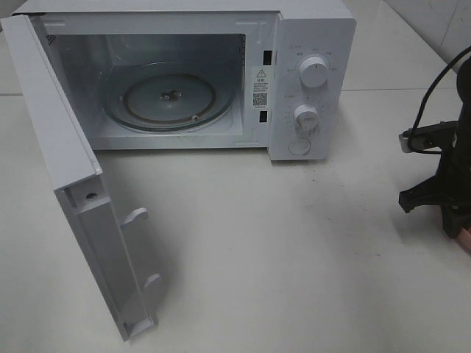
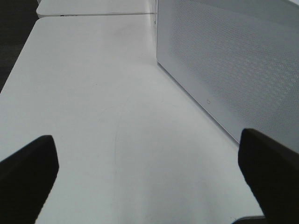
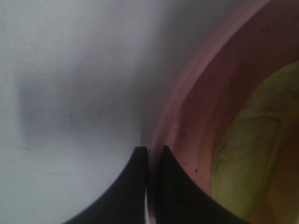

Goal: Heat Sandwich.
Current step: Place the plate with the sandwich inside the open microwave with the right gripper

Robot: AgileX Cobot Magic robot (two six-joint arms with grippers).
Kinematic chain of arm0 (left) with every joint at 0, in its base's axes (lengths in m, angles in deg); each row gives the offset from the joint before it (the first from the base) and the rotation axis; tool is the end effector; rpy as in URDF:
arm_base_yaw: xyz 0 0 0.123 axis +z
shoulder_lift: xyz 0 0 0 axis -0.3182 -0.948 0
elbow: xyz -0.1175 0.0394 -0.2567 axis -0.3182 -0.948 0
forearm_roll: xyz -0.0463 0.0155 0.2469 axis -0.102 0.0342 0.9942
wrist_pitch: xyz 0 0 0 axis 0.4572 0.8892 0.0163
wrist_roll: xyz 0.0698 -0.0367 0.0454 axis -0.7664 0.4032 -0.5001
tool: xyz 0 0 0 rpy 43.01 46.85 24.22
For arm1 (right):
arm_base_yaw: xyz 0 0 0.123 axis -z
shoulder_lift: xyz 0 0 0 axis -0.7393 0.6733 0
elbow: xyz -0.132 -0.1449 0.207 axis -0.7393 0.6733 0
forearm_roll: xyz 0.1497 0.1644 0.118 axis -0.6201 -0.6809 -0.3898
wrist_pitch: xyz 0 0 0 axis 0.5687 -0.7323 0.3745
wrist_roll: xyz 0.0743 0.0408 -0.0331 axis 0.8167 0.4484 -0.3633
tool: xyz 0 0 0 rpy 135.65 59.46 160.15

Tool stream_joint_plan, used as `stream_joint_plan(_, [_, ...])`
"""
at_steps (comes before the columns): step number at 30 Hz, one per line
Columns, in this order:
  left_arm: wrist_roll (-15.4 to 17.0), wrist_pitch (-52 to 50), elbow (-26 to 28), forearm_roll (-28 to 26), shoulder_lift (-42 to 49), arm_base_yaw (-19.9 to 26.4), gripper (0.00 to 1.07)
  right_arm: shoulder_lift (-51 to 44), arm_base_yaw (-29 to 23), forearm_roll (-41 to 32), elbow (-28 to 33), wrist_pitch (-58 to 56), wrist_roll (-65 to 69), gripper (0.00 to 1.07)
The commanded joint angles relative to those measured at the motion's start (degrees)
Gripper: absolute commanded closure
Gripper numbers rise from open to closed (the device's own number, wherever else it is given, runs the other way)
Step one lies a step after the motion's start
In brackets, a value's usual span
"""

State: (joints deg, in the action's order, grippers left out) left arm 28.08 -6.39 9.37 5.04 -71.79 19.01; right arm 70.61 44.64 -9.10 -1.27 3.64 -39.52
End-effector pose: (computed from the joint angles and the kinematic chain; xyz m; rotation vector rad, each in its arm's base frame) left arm -0.0046 -0.0051 0.2783 0.0549 2.0214 -0.0333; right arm 0.3199 0.0007 0.1207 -0.1961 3.1194 -0.2830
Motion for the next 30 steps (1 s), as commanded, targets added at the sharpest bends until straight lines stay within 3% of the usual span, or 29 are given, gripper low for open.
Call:
stream_joint_plan(1, [-0.06,-0.8,-0.17,-0.23,1.49,-0.11,0.05,-0.63,-1.89,4.93,0.06,-2.81,4.64,1.07])
stream_joint_plan(3, [-0.06,-0.8,-0.17,-0.23,1.49,-0.11,0.05,-1.66,-3.5,8.42,0.06,-4.35,7.22,1.07])
stream_joint_plan(10, [-0.06,-0.8,-0.17,-0.23,1.49,-0.11,0.05,-4.01,-5.16,9.85,0.06,-8.08,7.91,1.07])
stream_joint_plan(18, [-0.06,-0.8,-0.17,-0.23,1.49,-0.11,0.05,-9.11,-7.1,9.63,0.8,-11.0,8.14,1.07])
stream_joint_plan(30, [-0.06,-0.8,-0.17,-0.23,1.49,-0.11,0.05,-17.13,-15.01,8.14,6.13,-13.12,8.88,1.07])
